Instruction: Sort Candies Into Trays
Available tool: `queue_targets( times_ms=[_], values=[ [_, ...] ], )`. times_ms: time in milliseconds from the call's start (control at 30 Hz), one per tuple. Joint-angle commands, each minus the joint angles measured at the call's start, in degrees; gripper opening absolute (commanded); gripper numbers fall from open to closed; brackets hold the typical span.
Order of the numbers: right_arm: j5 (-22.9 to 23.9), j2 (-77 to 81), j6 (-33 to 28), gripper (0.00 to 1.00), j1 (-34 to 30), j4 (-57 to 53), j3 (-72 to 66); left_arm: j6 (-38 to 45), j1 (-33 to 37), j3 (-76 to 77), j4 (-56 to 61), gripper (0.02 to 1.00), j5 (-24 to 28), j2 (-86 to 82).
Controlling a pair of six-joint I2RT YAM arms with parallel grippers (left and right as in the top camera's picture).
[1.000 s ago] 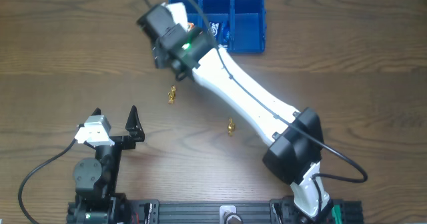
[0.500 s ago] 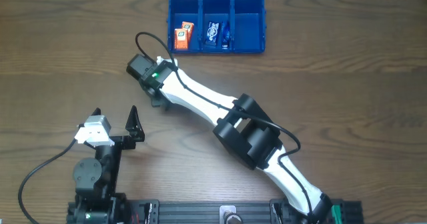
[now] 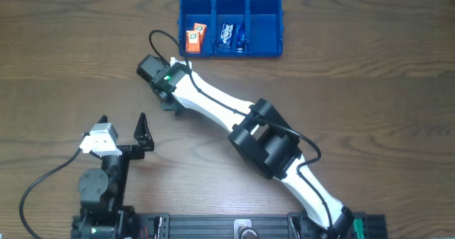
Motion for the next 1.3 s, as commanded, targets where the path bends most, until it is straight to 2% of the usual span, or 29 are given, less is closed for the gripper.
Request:
queue_targets(
  times_ms=[33,100,300,433,667,800,933,1033,1067,1133,1300],
  values=[
    [0.33,1.95,0.96,0.332,-0.37,0.17,0.02,0.96,0.39,-0.92,-2.4,0.998,-0.33,-0.28],
    [0.33,1.95,0.96,0.253,-0.37,0.17,0.02,0.96,0.39,-0.92,-2.38,0.996,-0.33,-0.28],
    [0.46,0.92,0.92,0.161,-0.28,-0.33,0.09,0.96,0.39,-0.92,-2.4,0.998,-0.33,-0.28],
    [5.97,-5.22,0.39,0.148,-0.37,-3.56,0.09,0.96,0.39,-0.92,-2.4,0.998,-0.35,-0.28],
    [14.34,-21.18,-8.13,0.145,-4.15,-8.74,0.09,0.96,0.39,-0.92,-2.38,0.998,-0.33,-0.28],
    [16.72,-26.16,-14.64,0.145,-12.74,-8.0,0.09,0.96,0.39,-0.92,-2.4,0.998,-0.33,-0.28],
    [16.09,-25.66,-20.31,0.148,-21.79,-2.6,-1.75,0.96,0.39,-0.92,-2.4,0.998,-0.35,-0.28],
    [12.5,-25.29,-23.71,0.15,-25.97,4.48,-6.56,0.96,0.39,-0.92,-2.4,0.998,-0.33,-0.28],
    [10.75,-25.2,-24.28,0.154,-28.59,10.16,-11.37,0.96,0.39,-0.92,-2.38,0.998,-0.35,-0.28],
    [7.34,-24.74,-26.4,0.159,-30.29,16.02,-15.8,0.96,0.37,-0.92,-2.4,0.998,-0.33,-0.28],
    [7.17,-21.62,-26.62,0.159,-30.88,19.43,-17.68,0.96,0.39,-0.92,-2.4,0.996,-0.33,-0.28]
  ],
)
